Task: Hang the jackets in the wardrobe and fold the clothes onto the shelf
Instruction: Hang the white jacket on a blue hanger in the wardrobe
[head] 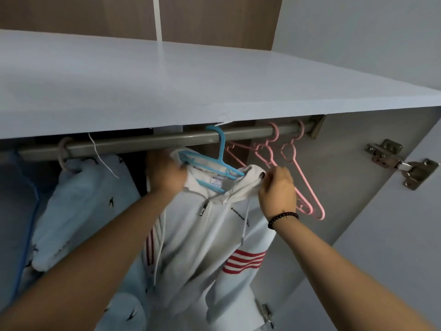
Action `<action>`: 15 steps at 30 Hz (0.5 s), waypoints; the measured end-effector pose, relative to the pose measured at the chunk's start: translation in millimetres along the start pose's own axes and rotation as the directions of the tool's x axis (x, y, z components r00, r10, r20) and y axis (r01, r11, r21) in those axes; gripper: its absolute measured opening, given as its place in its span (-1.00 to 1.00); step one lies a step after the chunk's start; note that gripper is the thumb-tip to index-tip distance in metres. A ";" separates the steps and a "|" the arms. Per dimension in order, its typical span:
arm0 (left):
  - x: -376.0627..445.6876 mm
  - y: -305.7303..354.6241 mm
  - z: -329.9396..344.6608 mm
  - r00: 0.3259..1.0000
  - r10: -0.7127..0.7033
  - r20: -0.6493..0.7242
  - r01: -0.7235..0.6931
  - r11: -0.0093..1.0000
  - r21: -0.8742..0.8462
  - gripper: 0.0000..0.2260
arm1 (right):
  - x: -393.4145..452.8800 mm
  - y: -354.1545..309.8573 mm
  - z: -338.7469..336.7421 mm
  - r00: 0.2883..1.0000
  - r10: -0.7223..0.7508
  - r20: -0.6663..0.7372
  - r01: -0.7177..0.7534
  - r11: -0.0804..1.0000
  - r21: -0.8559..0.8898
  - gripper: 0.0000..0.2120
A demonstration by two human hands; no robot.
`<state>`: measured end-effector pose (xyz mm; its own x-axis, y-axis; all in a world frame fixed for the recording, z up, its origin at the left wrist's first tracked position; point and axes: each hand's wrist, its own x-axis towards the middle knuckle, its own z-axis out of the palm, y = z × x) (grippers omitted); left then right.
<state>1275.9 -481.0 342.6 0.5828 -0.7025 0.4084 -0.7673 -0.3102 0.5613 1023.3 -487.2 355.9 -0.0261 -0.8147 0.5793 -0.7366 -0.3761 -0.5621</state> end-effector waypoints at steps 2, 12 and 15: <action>-21.6 20.4 5.4 0.901 0.431 -0.049 -0.427 0.901 0.078 -0.59 | 1.7 1.4 -2.1 0.993 -0.099 -0.062 0.095 0.993 -0.074 -0.92; -12.6 77.2 -6.3 0.696 0.623 0.358 -0.717 0.630 0.298 -0.65 | 22.1 19.4 -24.5 0.941 -0.286 -0.181 0.257 0.952 -0.167 -0.90; -10.3 81.6 -1.7 0.726 0.585 0.360 -0.679 0.694 0.241 -0.67 | 31.7 36.5 -34.5 0.928 -0.277 -0.247 0.216 0.944 -0.249 -0.85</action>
<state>1207.7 -497.9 385.4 -0.1222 -0.9226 0.3659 -0.9924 0.1074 -0.0608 972.2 -511.5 374.1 0.0131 -0.5429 0.8397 -0.8694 -0.4210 -0.2586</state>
